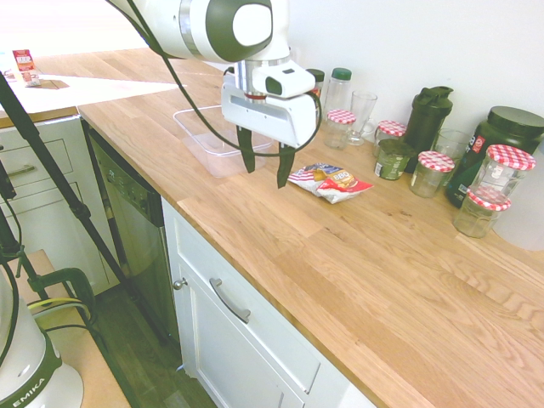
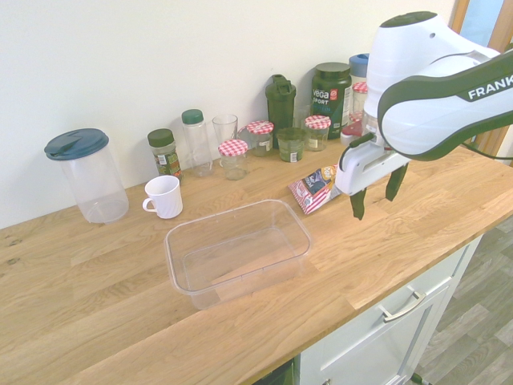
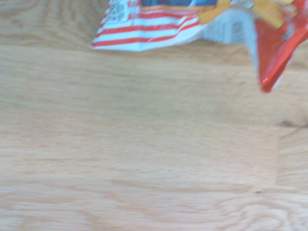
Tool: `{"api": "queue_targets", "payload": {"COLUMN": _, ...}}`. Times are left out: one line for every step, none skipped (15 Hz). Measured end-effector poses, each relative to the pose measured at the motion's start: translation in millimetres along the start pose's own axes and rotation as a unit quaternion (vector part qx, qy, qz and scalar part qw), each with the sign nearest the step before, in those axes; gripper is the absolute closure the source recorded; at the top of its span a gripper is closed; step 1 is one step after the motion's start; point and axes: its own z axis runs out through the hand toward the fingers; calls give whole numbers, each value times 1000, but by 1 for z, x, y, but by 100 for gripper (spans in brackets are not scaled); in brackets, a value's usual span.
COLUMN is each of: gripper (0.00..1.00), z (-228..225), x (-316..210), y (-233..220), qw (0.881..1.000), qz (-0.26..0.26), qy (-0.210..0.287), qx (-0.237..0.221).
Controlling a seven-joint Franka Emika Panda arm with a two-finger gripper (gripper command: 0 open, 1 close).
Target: Put the chip bag into the container
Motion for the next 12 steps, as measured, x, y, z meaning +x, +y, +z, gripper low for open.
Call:
{"api": "queue_targets", "payload": {"gripper": 0, "z": -3, "x": 5, "y": -3, "qw": 1000, "qz": -12, "qy": 14, "qx": -6}}
{"api": "queue_targets", "payload": {"gripper": 0, "z": -3, "x": 9, "y": -9, "qw": 999, "qz": -25, "qy": 26, "qx": -13}}
{"api": "queue_targets", "payload": {"gripper": 0, "z": -3, "x": 12, "y": -18, "qw": 998, "qz": -41, "qy": 38, "qx": -20}}
{"api": "queue_targets", "payload": {"gripper": 0, "z": -2, "x": 16, "y": -28, "qw": 997, "qz": -58, "qy": 50, "qx": -27}}
{"api": "queue_targets", "payload": {"gripper": 0, "z": 0, "x": 20, "y": -37, "qw": 995, "qz": -72, "qy": 59, "qx": -35}}
{"api": "queue_targets", "payload": {"gripper": 0, "z": 4, "x": 26, "y": -45, "qw": 993, "qz": -85, "qy": 67, "qx": -43}}
{"api": "queue_targets", "payload": {"gripper": 0, "z": 8, "x": 32, "y": -50, "qw": 992, "qz": -95, "qy": 72, "qx": -51}}
{"api": "queue_targets", "payload": {"gripper": 0, "z": 12, "x": 39, "y": -55, "qw": 990, "qz": -105, "qy": 74, "qx": -58}}
{"api": "queue_targets", "payload": {"gripper": 0, "z": 16, "x": 43, "y": -60, "qw": 989, "qz": -113, "qy": 74, "qx": -64}}
{"api": "queue_targets", "payload": {"gripper": 0, "z": 21, "x": 45, "y": -65, "qw": 988, "qz": -121, "qy": 70, "qx": -67}}
{"api": "queue_targets", "payload": {"gripper": 0, "z": 26, "x": 46, "y": -69, "qw": 987, "qz": -130, "qy": 65, "qx": -70}}
{"api": "queue_targets", "payload": {"gripper": 0, "z": 30, "x": 45, "y": -73, "qw": 986, "qz": -136, "qy": 61, "qx": -73}}
